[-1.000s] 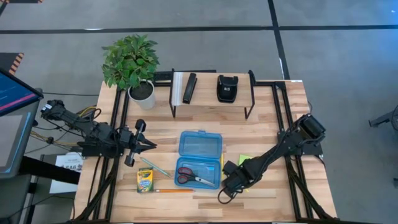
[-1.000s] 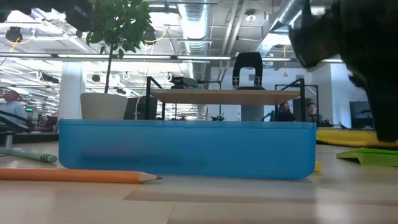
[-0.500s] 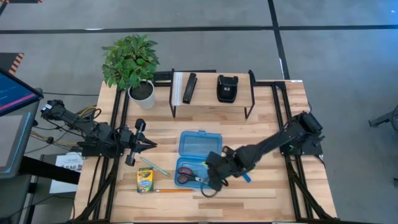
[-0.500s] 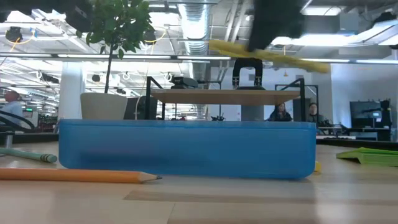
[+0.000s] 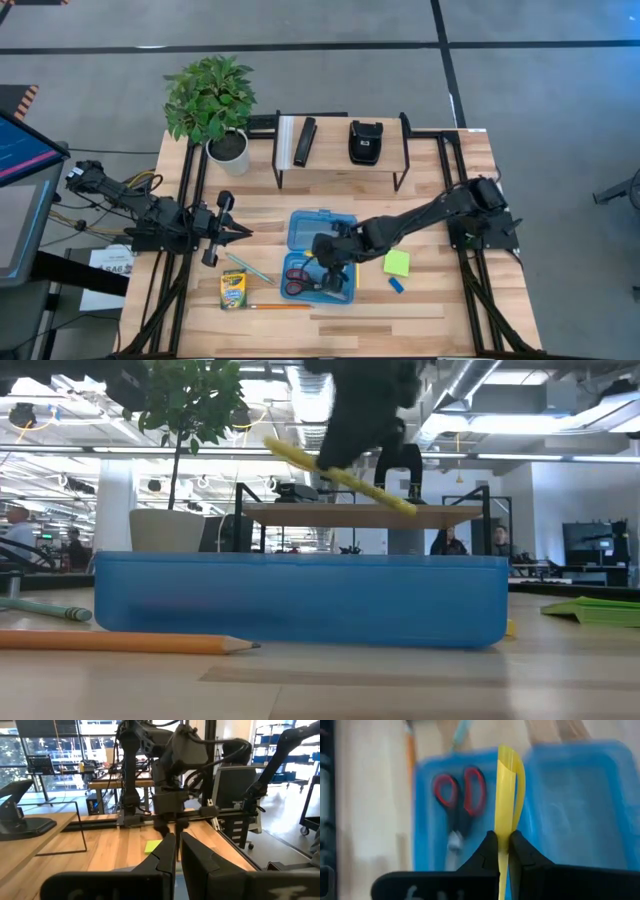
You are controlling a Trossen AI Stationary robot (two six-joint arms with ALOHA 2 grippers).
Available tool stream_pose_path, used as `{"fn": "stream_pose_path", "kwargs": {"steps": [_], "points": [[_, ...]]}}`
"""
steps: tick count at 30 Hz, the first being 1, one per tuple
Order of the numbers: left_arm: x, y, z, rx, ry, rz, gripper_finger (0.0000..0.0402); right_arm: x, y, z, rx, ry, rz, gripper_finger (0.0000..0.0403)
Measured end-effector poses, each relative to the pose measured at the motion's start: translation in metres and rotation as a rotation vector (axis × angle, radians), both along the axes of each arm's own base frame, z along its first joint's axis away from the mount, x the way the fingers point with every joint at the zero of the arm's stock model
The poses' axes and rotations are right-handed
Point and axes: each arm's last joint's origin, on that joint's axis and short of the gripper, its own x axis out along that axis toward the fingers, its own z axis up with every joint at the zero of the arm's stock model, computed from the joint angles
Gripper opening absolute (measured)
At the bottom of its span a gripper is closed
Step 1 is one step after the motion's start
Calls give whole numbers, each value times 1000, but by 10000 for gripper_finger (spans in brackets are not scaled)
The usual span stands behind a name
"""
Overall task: Pack school essentials
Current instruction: Put the right yellow pen into the supply box, then put the blue eraser into the supply box
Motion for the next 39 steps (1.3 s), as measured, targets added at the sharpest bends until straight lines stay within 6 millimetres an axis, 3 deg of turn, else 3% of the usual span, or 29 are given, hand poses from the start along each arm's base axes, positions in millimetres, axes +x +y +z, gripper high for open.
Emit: {"fn": "stream_pose_path", "kwargs": {"steps": [14,20,28,31,35,39], "points": [[1,0,-1,0,11,8,15,16,4,-25,-37,68,108,22],[2,0,-1,0,12,12,15,17,5,-41,-22,133,130,64],[1,0,-2,1,15,13,15,16,5,-30,-14,108,124,177],[1,0,-2,-1,15,13,15,13,4,-22,-12,173,91,213],[1,0,-2,-8,17,12,15,0,5,-14,-17,301,0,231],[1,0,-3,-12,26,12,15,-28,28,-5,-94,395,-54,228]]}}
